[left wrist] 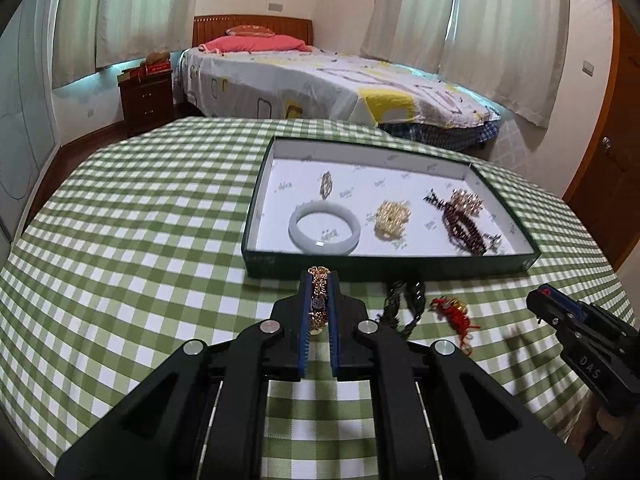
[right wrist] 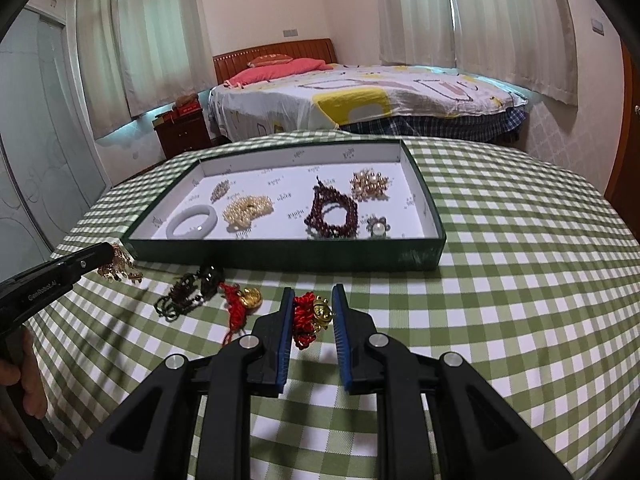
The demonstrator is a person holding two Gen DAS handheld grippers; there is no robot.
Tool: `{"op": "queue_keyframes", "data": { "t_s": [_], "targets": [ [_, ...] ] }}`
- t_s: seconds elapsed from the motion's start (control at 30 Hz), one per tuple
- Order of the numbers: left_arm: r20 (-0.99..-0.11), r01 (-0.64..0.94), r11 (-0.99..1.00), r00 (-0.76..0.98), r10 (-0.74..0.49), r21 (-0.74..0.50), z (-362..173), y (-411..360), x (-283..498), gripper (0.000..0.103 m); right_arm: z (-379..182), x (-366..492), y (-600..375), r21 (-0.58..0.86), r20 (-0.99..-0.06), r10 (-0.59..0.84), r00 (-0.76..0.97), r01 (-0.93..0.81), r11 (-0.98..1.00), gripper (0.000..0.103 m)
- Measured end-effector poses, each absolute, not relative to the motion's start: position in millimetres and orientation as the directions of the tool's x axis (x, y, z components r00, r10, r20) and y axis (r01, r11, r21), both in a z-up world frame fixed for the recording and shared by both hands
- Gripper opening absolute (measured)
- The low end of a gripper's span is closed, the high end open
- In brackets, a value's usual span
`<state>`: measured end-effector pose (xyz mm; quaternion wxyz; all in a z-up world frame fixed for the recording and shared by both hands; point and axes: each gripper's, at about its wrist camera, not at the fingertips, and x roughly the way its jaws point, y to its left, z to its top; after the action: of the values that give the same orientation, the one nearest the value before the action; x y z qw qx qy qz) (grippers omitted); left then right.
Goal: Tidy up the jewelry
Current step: 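Carry the gold chain and red charm into the box and open both grippers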
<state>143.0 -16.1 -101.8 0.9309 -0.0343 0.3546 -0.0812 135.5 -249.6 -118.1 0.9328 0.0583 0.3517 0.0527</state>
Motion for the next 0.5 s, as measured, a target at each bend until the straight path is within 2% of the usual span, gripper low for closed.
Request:
{"op": "queue_keyframes", "data": {
  "t_s": [0.5],
  "targets": [
    [-0.542,0.181,0.974,0.81,-0.225,-0.134,-43.2,-33.3,161.3,0.008,-67.2,157.7,-237.5,0.138,-0.545,0.177,0.819,-0.121,0.983,0.02]
  ]
}}
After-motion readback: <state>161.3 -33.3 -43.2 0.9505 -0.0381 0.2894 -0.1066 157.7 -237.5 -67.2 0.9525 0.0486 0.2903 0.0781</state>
